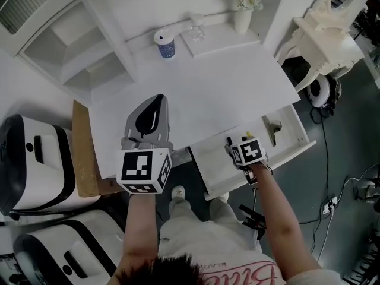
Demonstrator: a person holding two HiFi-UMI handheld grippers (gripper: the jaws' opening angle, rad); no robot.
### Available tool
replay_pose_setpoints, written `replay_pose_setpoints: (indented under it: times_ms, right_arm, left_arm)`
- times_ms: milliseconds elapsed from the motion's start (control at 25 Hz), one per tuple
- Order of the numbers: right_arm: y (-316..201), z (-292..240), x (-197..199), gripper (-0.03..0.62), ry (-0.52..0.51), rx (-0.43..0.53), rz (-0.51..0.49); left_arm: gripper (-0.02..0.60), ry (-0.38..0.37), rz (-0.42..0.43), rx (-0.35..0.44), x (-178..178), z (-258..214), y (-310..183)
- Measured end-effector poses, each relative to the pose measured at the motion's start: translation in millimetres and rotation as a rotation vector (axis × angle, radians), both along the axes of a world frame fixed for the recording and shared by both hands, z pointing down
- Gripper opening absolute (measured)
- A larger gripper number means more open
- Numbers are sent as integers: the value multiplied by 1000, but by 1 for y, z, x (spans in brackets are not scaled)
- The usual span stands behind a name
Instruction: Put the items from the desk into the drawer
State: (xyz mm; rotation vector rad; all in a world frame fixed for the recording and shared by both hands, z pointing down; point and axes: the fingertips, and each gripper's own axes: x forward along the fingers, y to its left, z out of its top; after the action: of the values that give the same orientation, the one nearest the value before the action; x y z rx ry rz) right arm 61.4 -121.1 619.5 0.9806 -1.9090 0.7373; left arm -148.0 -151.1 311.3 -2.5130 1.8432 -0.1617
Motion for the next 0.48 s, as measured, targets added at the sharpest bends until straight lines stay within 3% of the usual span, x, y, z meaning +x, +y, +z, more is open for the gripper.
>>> replay_pose_setpoints:
  times_ms: [240,480]
  right_arm:
    - [-13,-65,0,305,-33,140,-66]
    - [-23,-140,5,302,-94,316,-72]
  left_arm:
    - [9,19,-5,58,6,-24,1]
    - [9,19,6,104,17,-43,5]
